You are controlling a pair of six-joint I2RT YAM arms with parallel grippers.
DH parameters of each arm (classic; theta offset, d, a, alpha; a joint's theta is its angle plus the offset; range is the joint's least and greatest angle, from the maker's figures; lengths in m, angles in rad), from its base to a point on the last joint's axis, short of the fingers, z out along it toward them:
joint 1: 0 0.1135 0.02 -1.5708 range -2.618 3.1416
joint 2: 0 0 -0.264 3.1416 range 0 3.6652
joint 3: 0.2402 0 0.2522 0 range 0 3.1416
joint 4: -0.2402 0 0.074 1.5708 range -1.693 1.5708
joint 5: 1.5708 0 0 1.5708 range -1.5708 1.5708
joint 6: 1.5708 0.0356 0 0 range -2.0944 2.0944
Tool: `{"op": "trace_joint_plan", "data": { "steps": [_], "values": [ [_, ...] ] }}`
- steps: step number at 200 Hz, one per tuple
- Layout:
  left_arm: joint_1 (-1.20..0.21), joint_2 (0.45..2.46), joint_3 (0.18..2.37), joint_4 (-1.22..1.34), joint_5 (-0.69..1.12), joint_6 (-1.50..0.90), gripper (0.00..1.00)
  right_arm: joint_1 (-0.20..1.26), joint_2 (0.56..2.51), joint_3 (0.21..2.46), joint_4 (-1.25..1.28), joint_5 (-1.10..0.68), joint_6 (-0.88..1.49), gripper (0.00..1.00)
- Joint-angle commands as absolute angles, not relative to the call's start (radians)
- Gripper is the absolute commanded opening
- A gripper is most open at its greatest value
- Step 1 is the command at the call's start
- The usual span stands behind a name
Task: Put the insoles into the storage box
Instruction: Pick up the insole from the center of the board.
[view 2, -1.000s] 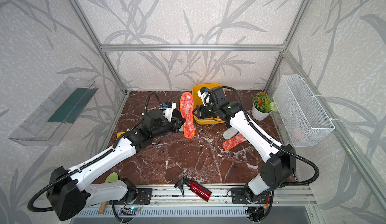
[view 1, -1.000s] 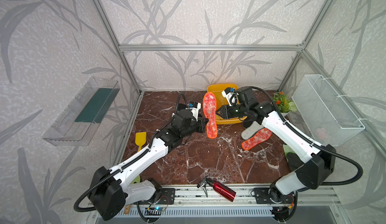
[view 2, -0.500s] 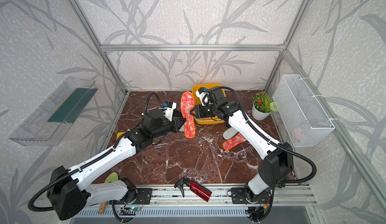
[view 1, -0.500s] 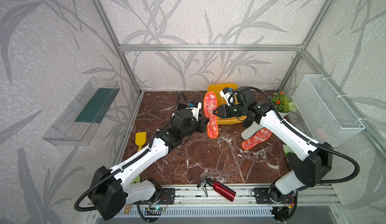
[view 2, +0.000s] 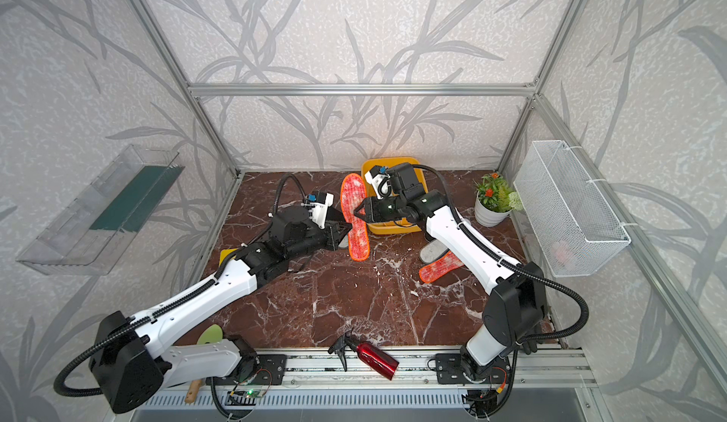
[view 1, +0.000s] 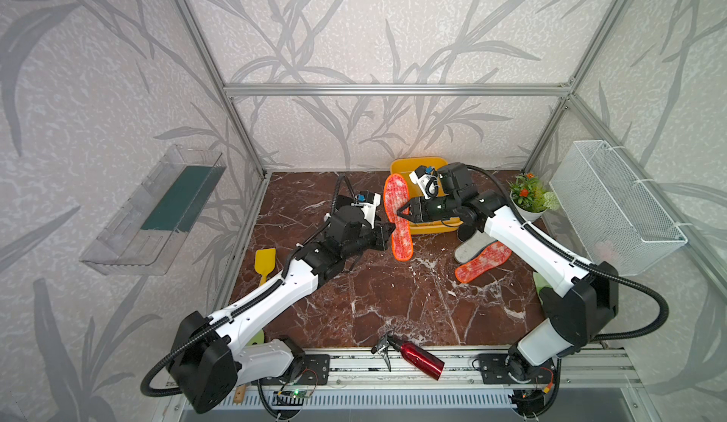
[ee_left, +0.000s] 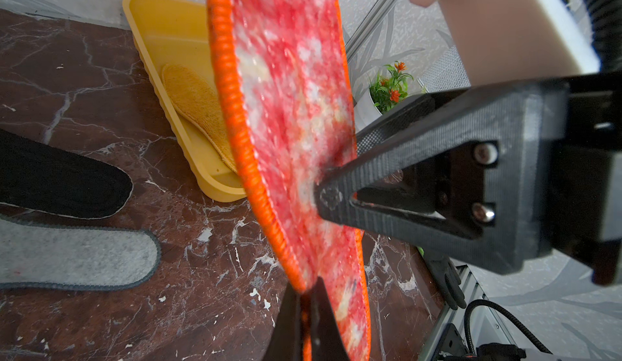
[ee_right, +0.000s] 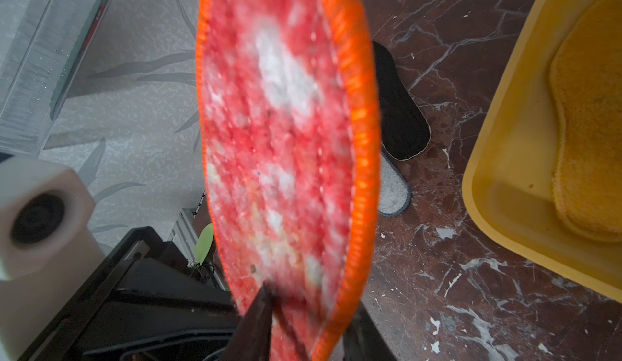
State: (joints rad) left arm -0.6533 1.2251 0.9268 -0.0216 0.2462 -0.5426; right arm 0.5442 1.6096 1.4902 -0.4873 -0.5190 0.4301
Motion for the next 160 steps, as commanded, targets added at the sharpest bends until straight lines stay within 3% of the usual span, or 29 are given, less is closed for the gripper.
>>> {"op": "trace_joint_plan", "data": {
  "steps": [1,103,160],
  "values": [
    [-0.659,1.231,0.919,0.008,0.253,-0.545,0.0,0.544,1.617,1.52,-0.463,-0.543,0.441,0.32],
    [-0.658,1.226,0.912,-0.014,0.219,-0.545,0.0,0.544,1.599,1.517,-0.469,-0.54,0.42,0.25],
    [-0.658,1.232,0.917,-0.018,0.223,-0.547,0.0,0.544,1.597,1.508,-0.457,-0.545,0.419,0.05]
  ]
}}
